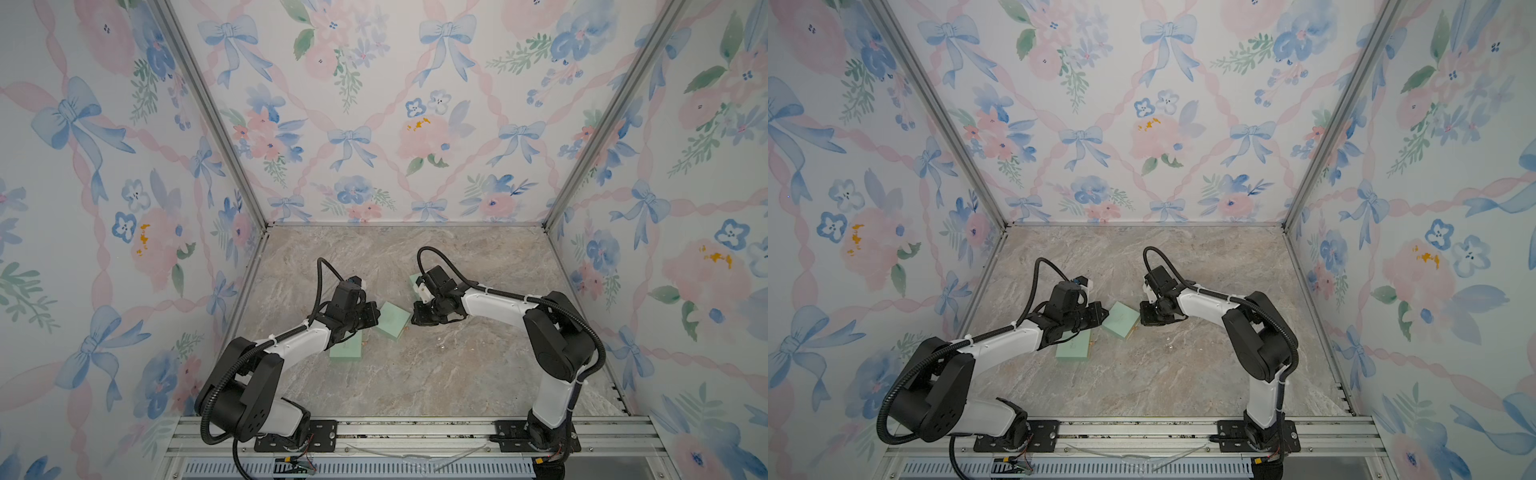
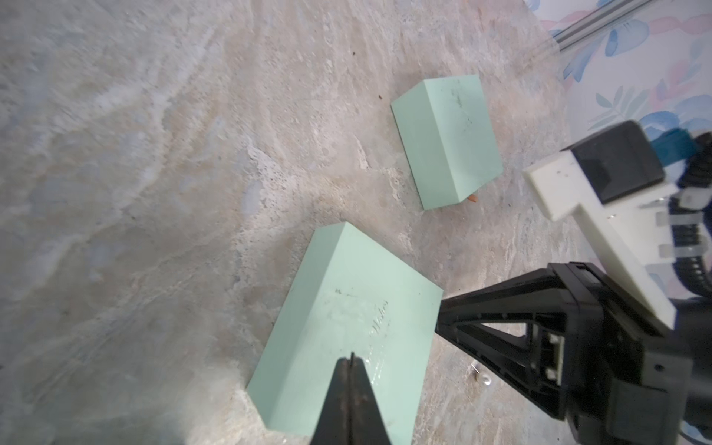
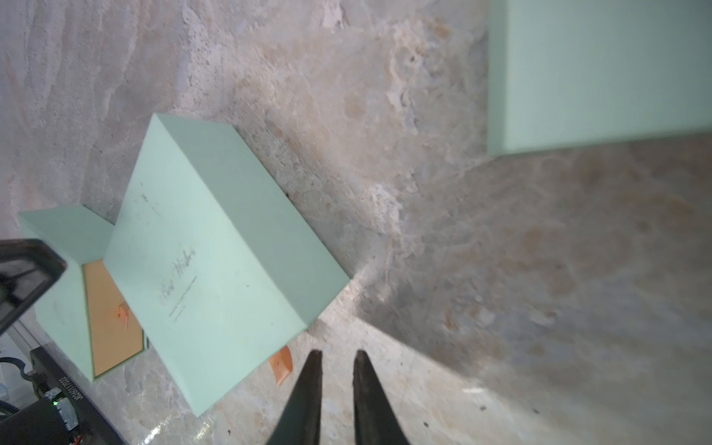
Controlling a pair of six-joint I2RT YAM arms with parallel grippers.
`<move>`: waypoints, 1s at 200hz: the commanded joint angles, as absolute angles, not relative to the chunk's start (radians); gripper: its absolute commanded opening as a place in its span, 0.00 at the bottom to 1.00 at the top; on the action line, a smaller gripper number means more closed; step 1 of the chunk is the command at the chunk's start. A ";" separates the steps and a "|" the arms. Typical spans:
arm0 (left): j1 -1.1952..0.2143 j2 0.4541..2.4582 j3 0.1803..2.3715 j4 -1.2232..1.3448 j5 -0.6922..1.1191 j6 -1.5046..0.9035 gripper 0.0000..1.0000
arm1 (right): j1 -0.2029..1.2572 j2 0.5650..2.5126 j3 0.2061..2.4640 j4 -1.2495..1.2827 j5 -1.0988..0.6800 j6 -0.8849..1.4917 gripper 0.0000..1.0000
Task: Take out the earrings from the drawer-style jewelry box
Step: Adjust the jewelry box at the center of the board.
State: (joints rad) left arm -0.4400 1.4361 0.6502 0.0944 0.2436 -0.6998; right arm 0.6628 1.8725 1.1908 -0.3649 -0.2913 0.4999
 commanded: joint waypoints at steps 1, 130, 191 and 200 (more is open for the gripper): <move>-0.423 1.488 0.695 0.066 0.229 -0.661 0.00 | 0.673 1.863 1.181 -0.348 -0.302 0.524 0.19; -0.437 1.521 0.628 0.132 0.267 -0.708 0.00 | 0.673 1.946 1.243 -0.325 -0.313 0.519 0.18; -0.444 1.474 0.586 0.123 0.237 -0.726 0.00 | 0.671 1.940 1.252 -0.330 -0.312 0.514 0.18; -0.443 1.472 0.586 0.120 0.231 -0.727 0.00 | 0.672 1.938 1.253 -0.335 -0.307 0.511 0.18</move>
